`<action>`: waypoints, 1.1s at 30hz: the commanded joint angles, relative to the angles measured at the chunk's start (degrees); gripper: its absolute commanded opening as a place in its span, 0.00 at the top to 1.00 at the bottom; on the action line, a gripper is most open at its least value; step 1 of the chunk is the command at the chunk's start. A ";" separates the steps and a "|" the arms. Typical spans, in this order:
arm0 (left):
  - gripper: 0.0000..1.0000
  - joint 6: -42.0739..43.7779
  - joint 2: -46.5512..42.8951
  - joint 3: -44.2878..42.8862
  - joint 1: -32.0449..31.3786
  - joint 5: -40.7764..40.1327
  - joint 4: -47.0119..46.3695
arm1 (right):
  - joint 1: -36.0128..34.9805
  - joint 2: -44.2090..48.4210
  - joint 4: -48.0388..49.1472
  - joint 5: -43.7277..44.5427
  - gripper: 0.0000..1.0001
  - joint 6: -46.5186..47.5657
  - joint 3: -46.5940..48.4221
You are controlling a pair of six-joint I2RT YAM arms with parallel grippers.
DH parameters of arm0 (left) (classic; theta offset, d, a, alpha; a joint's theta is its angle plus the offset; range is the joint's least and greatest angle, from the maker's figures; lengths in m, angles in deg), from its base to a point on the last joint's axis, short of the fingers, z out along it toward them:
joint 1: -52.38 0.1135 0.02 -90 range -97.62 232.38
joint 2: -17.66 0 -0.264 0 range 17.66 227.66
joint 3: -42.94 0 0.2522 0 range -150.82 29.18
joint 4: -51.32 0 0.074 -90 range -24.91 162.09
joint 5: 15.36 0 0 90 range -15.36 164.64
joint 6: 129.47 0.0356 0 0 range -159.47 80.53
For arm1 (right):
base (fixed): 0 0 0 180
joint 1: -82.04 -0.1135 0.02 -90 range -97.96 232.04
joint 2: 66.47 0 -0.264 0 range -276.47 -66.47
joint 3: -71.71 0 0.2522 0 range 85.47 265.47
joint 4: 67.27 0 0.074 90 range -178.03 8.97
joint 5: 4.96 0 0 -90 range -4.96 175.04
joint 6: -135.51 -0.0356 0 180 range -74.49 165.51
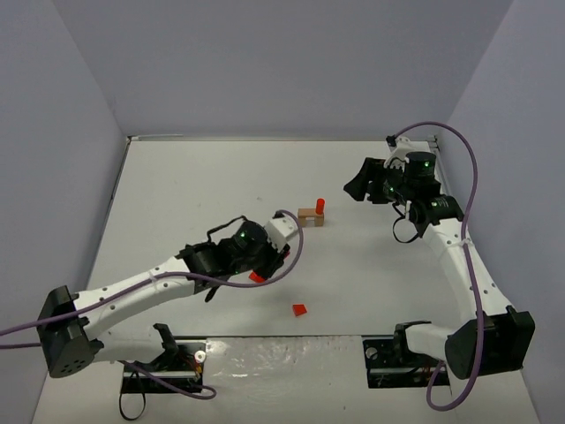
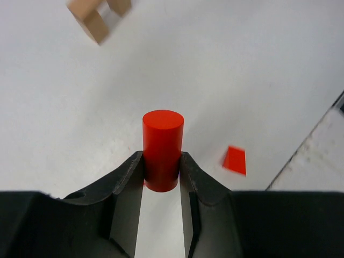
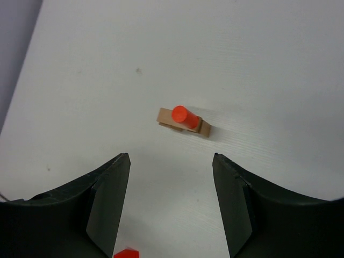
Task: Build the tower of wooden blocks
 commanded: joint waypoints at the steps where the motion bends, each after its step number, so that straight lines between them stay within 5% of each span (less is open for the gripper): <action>1: 1.00 0.52 -0.20 -2.35 6.97 5.39 -14.94 | -0.50 -2.74 2.73 -15.31 0.40 -3.76 5.82; 13: 1.00 1.77 9.08 -12.47 12.20 16.32 -24.61 | -10.95 -7.96 2.65 -18.33 0.42 -4.58 11.88; 33: 1.00 3.78 12.87 -16.12 12.73 18.74 -26.51 | -12.82 -10.35 2.52 -17.47 0.53 -6.01 11.92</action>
